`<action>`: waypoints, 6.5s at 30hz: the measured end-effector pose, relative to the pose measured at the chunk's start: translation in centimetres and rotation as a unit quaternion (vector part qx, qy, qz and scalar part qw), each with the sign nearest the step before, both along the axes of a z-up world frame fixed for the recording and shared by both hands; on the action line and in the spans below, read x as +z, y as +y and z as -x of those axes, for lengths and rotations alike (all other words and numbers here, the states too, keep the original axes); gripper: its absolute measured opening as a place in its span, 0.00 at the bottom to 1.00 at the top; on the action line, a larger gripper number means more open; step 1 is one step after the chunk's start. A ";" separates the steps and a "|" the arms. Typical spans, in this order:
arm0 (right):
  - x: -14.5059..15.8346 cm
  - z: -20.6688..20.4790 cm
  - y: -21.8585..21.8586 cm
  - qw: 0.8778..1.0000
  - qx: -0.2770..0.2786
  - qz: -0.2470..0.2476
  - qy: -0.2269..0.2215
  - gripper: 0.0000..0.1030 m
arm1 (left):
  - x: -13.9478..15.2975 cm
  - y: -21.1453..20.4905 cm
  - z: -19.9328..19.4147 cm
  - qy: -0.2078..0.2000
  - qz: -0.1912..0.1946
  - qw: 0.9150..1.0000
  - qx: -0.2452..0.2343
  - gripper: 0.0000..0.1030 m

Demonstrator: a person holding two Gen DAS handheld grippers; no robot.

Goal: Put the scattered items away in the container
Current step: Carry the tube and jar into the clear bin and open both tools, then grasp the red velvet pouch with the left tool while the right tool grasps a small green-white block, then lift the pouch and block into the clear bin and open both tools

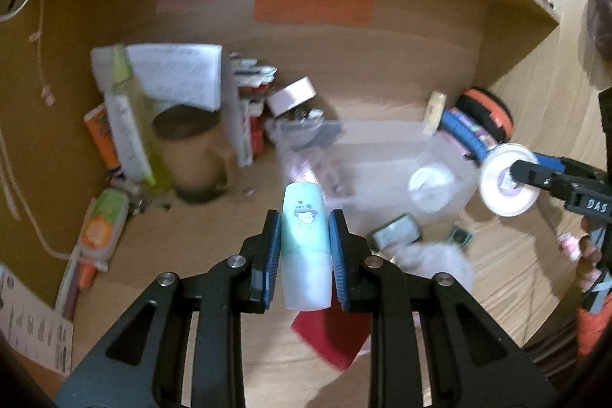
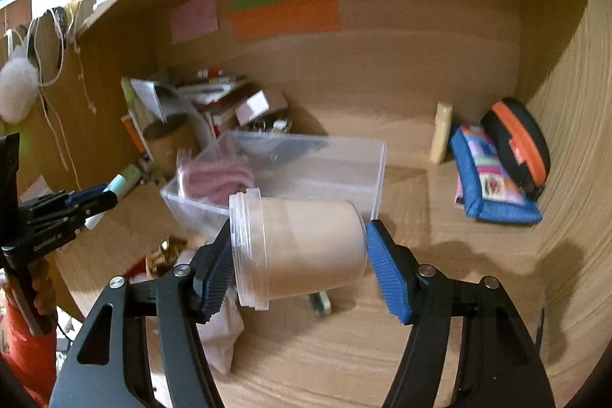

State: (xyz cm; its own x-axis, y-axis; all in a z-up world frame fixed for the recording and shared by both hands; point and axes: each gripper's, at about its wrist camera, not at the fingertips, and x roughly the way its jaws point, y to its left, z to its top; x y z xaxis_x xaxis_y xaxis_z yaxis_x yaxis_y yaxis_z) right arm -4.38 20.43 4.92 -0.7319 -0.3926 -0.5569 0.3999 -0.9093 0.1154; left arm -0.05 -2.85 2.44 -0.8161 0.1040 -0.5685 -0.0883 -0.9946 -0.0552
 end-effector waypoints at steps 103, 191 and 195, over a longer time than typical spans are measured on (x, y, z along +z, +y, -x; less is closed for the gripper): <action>-2.3 0.4 -1.6 0.992 -0.042 -0.115 0.016 0.80 | -2.0 2.8 2.9 -0.049 0.066 0.997 -0.002 0.79; -3.3 1.9 0.5 0.996 0.039 -0.024 -0.073 0.14 | 0.1 5.2 2.2 -0.032 -0.004 0.994 -0.108 0.08; -2.1 2.0 0.2 0.997 0.038 -0.020 -0.056 0.14 | 1.4 4.7 2.8 -0.020 -0.020 0.995 -0.098 0.08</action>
